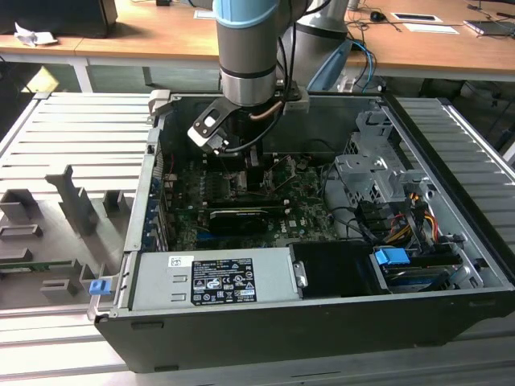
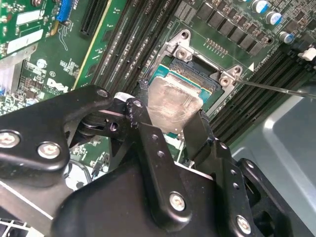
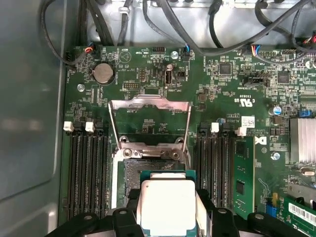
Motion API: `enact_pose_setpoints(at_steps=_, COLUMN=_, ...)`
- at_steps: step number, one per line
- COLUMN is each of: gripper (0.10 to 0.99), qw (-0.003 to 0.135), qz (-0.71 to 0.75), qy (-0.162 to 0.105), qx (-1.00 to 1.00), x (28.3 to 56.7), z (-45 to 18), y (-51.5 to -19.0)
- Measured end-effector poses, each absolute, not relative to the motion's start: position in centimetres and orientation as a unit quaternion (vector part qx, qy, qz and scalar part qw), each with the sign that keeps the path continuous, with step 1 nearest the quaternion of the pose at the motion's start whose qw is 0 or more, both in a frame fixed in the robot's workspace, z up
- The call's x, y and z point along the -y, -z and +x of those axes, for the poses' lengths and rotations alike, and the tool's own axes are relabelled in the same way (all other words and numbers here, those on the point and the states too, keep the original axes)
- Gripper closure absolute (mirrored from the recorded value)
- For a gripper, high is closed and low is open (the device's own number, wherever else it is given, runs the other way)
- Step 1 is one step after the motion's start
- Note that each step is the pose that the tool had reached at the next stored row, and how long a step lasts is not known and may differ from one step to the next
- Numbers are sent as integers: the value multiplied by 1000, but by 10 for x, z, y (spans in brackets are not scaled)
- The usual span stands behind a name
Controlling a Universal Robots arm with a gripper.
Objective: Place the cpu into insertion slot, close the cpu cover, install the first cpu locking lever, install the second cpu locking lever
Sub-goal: 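Place the cpu into insertion slot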
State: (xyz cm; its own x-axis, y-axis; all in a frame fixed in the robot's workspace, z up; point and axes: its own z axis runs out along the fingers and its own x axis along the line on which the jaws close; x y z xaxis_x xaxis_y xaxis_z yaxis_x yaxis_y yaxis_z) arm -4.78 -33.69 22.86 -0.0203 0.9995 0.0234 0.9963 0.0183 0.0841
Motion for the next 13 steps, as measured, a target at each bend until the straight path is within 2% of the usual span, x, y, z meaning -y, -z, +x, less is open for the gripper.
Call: enact_pose_setpoints(at_steps=13, gripper=561, qw=21, qz=700, qy=-38, qx=-713, x=337, z=-48, y=-226)
